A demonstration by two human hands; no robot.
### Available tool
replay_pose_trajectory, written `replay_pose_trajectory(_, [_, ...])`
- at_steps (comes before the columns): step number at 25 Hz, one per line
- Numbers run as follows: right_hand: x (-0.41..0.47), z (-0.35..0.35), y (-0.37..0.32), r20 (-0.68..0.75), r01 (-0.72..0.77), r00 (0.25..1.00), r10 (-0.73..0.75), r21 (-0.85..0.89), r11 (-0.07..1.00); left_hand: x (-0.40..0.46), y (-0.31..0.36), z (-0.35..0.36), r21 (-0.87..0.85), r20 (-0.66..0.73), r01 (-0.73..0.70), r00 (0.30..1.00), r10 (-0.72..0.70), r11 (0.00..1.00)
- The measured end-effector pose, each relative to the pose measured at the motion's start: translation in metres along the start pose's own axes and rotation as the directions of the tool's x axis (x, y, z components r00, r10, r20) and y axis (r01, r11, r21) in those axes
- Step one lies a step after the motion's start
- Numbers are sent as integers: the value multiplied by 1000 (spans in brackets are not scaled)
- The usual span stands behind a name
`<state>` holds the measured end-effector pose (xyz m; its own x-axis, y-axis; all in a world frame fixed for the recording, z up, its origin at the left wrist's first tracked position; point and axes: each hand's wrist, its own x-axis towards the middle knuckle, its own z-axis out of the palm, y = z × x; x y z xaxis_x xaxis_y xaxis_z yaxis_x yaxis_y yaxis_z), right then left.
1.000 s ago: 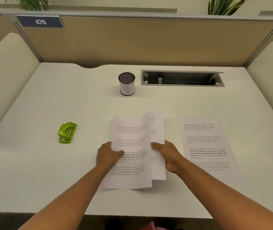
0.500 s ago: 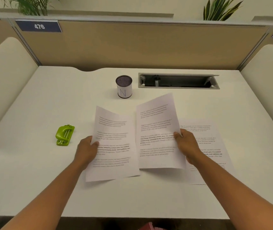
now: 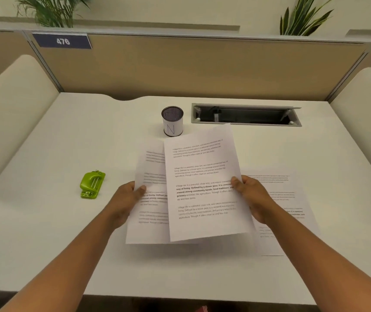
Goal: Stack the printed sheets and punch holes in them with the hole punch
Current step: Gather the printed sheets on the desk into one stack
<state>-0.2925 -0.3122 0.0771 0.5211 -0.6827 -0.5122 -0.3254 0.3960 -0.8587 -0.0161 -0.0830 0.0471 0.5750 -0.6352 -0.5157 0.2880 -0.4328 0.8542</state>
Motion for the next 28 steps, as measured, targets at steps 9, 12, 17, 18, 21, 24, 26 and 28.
replay_pose_trajectory(9, [-3,18,19,127,-45,992,26,152,987,-14,12,42,-143,205,9,979,20,990])
replay_pose_trajectory(12, [-3,16,18,134,4,991,-19,113,994,-15,12,48,-212,207,75,978,-30,974])
replay_pose_trajectory(17, [-4,18,23,113,63,991,-72,86,994,-16,6,64,-189,198,-13,979,51,982])
replay_pose_trajectory(18, [-4,17,24,102,68,992,-76,83,994,-14,4,68,-170,180,-21,982,52,985])
replay_pose_trajectory(21, [-7,4,29,-2,83,997,-83,11,997,-7,-2,78,-129,181,-4,983,27,992])
replay_pose_trajectory(24, [-9,-31,41,-219,72,965,-145,-311,948,3,-11,93,-100,206,65,978,-44,993])
replay_pose_trajectory(26, [-11,-64,52,-359,-19,916,-178,-483,875,8,-18,107,-68,236,114,967,-95,991])
replay_pose_trajectory(28, [-13,-97,62,-481,-169,861,-166,-577,799,11,-25,120,-44,243,141,962,-126,989])
